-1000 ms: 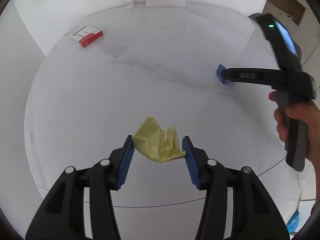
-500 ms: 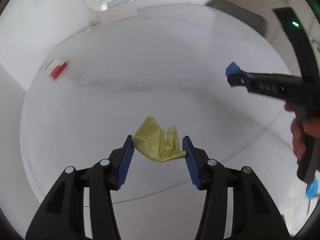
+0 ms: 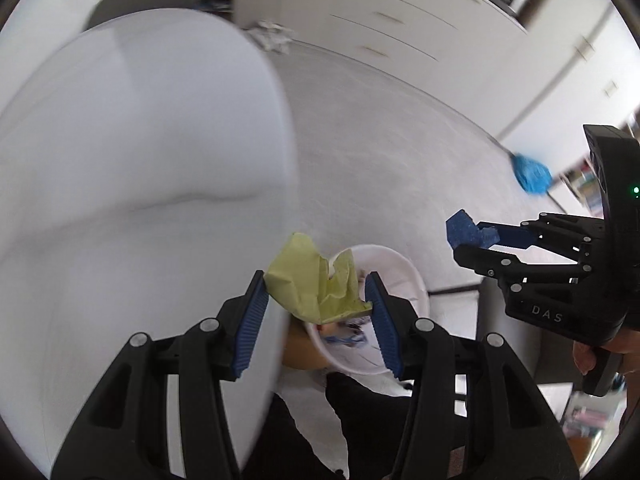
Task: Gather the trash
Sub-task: 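Drop the yellow cloth into the bin with the left tool while the right tool drops the blue bag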
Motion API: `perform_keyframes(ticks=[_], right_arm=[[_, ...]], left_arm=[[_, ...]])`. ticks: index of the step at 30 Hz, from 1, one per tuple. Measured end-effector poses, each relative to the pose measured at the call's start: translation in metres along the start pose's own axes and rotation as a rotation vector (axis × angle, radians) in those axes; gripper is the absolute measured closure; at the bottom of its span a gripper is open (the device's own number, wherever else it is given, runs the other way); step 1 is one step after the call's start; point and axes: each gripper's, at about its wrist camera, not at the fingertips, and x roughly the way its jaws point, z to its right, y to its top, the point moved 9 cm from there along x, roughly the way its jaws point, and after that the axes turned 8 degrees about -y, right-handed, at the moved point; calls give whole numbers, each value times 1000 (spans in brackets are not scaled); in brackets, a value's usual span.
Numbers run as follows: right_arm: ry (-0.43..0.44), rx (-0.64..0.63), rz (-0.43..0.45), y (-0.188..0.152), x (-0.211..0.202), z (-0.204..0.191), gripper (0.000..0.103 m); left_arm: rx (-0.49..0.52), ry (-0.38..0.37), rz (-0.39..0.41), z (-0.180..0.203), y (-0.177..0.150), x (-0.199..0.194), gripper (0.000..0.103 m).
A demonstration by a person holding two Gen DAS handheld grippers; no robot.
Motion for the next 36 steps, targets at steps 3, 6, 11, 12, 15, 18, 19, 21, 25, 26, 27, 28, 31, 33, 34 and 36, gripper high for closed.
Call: perform_keyframes(ticks=[3, 6, 11, 12, 15, 18, 19, 21, 25, 26, 27, 28, 31, 33, 34, 36], right_arm=[[-12, 75, -22, -26, 9, 40, 64], [7, 114, -44, -42, 21, 60, 64], [43, 129, -87, -58, 45, 71, 64], [49, 127, -93, -60, 50, 71, 64], [64, 108, -108, -65, 57, 72, 64], [73, 91, -109, -69, 57, 74, 64], [79, 87, -108, -68, 58, 74, 64], [86, 84, -107, -69, 59, 77, 64], [103, 71, -104, -69, 62, 74, 63], [106, 64, -103, -69, 63, 72, 63], [111, 54, -103, -69, 65, 70, 63], [116, 47, -104, -70, 67, 67, 63], [140, 17, -108, -69, 73, 54, 56], [153, -9, -108, -68, 77, 44, 32], [155, -17, -106, -66, 77, 41, 18], [157, -32, -96, -64, 79, 34, 11]], left_arm=[[92, -6, -60, 39, 1, 34, 54], [157, -13, -124, 62, -4, 67, 54], [163, -48, -224, 79, -17, 111, 52], [163, -54, -243, 80, -19, 117, 51], [161, -34, -268, 81, -29, 127, 40], [163, -23, -250, 91, -36, 120, 28], [164, -20, -247, 92, -34, 118, 21], [163, -13, -237, 92, -33, 114, 19], [144, 7, -231, 87, -28, 107, 19], [135, 17, -220, 85, -27, 102, 19], [123, 27, -207, 82, -26, 98, 19], [113, 36, -197, 79, -24, 94, 19], [63, 77, -150, 64, -21, 72, 19], [17, 104, -111, 51, -20, 54, 19], [-4, 116, -97, 44, -20, 46, 17], [-42, 153, -63, 31, -21, 29, 8]])
